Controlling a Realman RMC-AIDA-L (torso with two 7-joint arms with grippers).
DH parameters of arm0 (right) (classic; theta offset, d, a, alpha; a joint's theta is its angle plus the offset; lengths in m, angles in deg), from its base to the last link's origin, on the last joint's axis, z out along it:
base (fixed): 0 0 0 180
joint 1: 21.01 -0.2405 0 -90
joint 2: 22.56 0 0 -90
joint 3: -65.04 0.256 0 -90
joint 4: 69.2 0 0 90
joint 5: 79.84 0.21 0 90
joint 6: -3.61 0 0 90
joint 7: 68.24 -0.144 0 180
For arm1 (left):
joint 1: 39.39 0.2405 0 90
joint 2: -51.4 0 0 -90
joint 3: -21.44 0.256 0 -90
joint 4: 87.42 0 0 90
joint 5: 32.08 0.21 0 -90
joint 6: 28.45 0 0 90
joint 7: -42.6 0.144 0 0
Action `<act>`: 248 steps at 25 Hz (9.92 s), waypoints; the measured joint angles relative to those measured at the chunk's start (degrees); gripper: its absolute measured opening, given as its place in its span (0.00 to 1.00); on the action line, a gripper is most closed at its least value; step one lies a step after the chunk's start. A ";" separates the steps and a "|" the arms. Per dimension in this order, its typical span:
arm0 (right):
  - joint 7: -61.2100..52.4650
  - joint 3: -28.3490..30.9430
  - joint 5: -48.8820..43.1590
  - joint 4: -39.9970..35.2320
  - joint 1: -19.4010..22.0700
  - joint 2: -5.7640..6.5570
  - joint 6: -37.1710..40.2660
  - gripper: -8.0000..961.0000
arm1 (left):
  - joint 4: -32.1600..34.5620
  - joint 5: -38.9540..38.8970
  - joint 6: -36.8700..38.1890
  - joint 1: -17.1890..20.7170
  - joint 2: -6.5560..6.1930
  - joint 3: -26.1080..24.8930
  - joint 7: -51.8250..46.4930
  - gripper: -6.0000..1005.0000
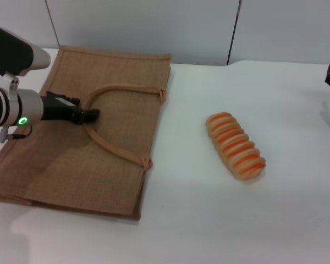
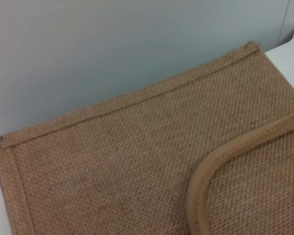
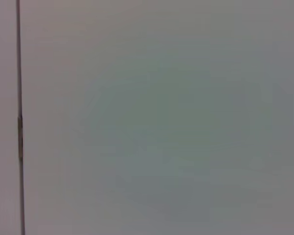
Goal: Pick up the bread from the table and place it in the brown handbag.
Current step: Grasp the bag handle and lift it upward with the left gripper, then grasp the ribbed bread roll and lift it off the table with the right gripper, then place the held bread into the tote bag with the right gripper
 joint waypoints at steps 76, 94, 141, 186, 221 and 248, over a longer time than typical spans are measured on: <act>0.63 -10.45 -9.27 -23.99 3.29 0.56 -22.53 0.92 | 34.47 5.21 -22.05 1.82 0.58 0.97 -12.11 0.13; 0.63 -10.17 -12.12 -57.63 9.90 3.81 -56.12 0.92 | 40.08 7.60 -24.52 1.27 0.40 0.65 -13.81 0.13; 31.30 3.67 12.34 -66.60 8.23 0.43 -97.63 0.92 | 44.59 11.28 -28.05 -0.23 0.37 0.74 -16.41 0.13; 31.22 2.71 14.58 -51.52 -2.12 0.09 -99.16 0.89 | 47.26 12.44 -28.67 -1.78 0.53 2.99 -18.14 0.13; 31.29 4.12 15.53 -57.41 -4.32 0.27 -100.23 0.59 | 47.55 12.43 -28.12 -5.00 0.54 5.89 -19.32 0.13; 36.51 1.23 20.62 -48.69 -10.81 0.08 -91.95 0.40 | 50.38 11.86 -27.42 -10.30 0.70 14.54 -24.53 0.13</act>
